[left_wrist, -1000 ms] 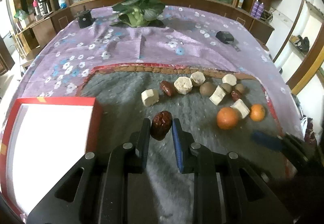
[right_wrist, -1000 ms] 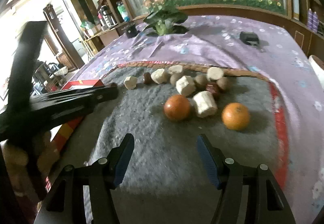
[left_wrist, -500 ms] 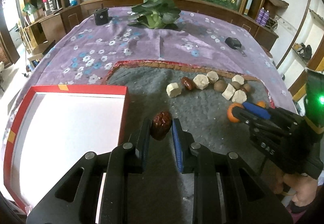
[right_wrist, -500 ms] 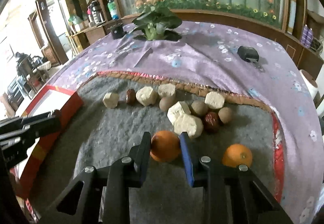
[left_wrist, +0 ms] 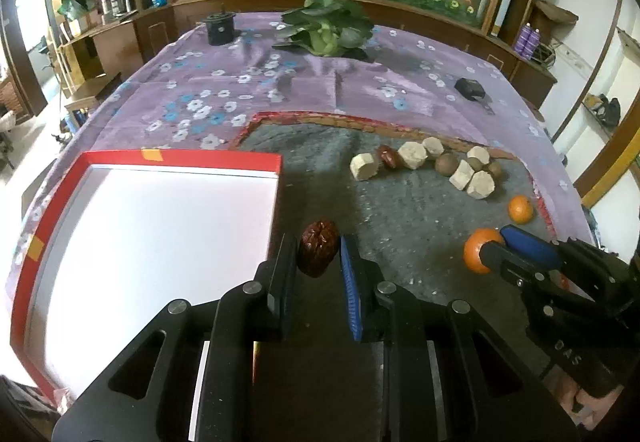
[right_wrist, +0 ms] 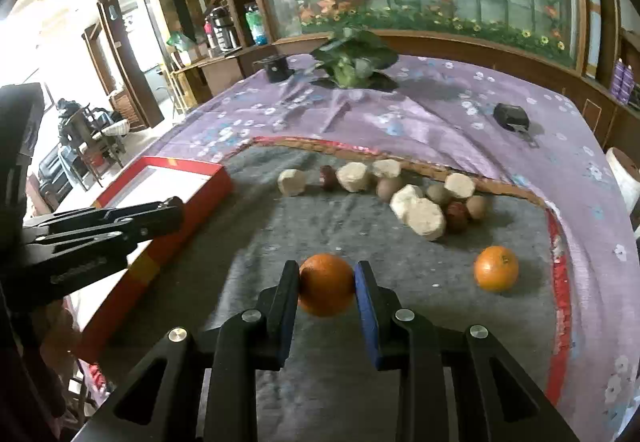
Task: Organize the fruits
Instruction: 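Carry the red date over the tray with the left gripper while the right gripper grasps an orange, then release the date in the tray with the left gripper while the right gripper drops the orange there, then return the left gripper to the mat and grasp a pale round slice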
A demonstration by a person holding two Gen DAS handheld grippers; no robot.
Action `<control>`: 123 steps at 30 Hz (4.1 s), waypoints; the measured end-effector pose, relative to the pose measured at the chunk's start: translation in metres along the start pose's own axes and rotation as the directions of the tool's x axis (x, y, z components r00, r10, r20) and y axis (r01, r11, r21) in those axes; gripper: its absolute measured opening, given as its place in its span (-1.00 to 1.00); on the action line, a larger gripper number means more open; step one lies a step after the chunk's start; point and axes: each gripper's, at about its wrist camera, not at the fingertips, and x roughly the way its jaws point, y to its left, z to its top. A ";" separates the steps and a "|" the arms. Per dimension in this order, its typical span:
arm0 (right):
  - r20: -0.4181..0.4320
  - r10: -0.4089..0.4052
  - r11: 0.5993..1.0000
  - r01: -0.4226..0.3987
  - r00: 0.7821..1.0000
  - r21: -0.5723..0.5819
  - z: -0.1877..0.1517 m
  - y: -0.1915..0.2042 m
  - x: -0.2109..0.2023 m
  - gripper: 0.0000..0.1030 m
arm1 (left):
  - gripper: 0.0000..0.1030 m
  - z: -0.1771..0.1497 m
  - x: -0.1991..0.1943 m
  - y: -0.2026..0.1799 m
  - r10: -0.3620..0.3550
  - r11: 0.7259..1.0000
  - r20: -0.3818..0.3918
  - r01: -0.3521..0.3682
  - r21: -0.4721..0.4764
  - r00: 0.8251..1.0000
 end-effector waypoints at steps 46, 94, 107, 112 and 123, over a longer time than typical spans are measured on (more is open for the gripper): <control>-0.138 0.116 0.959 -0.148 0.984 -0.243 0.007 0.083 0.055 -0.36 | -0.59 0.012 0.010 0.111 0.104 0.978 -0.051 -0.112 -0.176 0.993; -0.055 0.179 0.962 -0.187 0.982 -0.201 0.053 0.109 0.060 -0.03 | 0.20 0.021 0.009 0.121 0.215 0.951 -0.032 -0.216 -0.222 0.976; 0.002 0.027 0.996 -0.027 1.000 -0.089 0.006 0.019 -0.008 0.19 | 0.20 0.019 -0.008 0.035 0.069 0.991 0.005 -0.068 -0.112 0.998; 0.004 -0.009 1.000 0.009 1.000 0.001 -0.012 -0.025 -0.020 0.19 | 0.20 0.024 0.006 -0.001 0.020 0.998 -0.021 -0.021 -0.053 1.000; 0.026 0.007 0.994 -0.010 1.000 0.105 -0.023 -0.070 -0.029 0.19 | 0.20 0.051 0.066 -0.029 -0.005 0.997 -0.138 -0.007 -0.082 0.990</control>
